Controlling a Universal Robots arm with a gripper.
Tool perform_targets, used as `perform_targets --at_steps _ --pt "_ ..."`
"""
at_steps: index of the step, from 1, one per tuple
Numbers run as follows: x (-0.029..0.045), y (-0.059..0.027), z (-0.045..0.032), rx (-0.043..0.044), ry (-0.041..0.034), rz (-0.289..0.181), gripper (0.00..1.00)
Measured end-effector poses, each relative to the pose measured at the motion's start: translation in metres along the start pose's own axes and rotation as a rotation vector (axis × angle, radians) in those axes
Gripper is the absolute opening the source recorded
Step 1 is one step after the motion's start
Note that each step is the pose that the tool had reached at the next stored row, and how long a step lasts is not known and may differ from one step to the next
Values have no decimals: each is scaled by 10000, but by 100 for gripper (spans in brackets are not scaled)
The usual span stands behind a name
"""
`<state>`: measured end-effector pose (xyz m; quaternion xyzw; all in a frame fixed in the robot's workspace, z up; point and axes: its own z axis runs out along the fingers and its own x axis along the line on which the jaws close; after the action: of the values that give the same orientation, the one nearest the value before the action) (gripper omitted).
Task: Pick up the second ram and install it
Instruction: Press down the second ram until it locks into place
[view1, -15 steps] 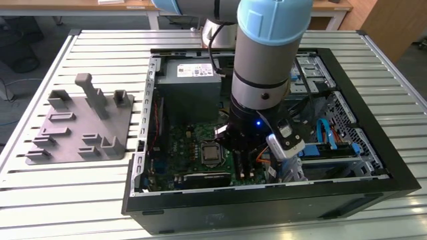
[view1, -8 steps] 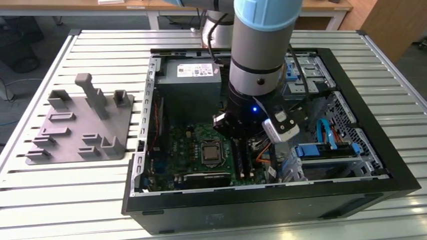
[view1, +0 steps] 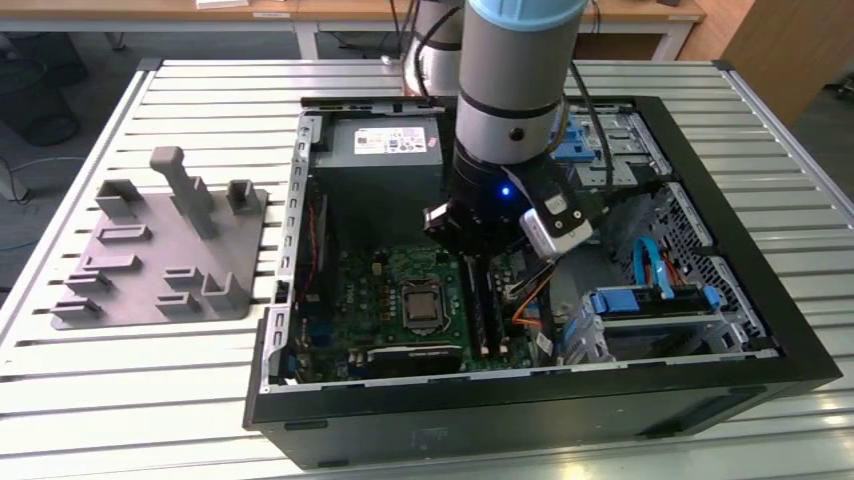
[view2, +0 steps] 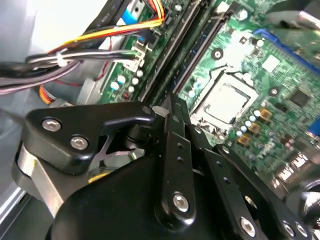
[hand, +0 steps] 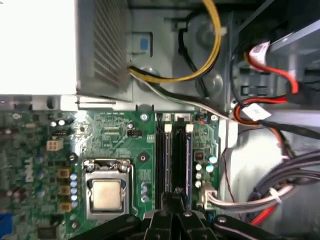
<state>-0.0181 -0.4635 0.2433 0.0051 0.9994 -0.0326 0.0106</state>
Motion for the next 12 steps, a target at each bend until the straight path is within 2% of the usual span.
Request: perform_targets --at_steps 7,12 --pt "-6 -21 -314 3 2 3 10" --pt "-6 -21 -326 -2 0 2 10"
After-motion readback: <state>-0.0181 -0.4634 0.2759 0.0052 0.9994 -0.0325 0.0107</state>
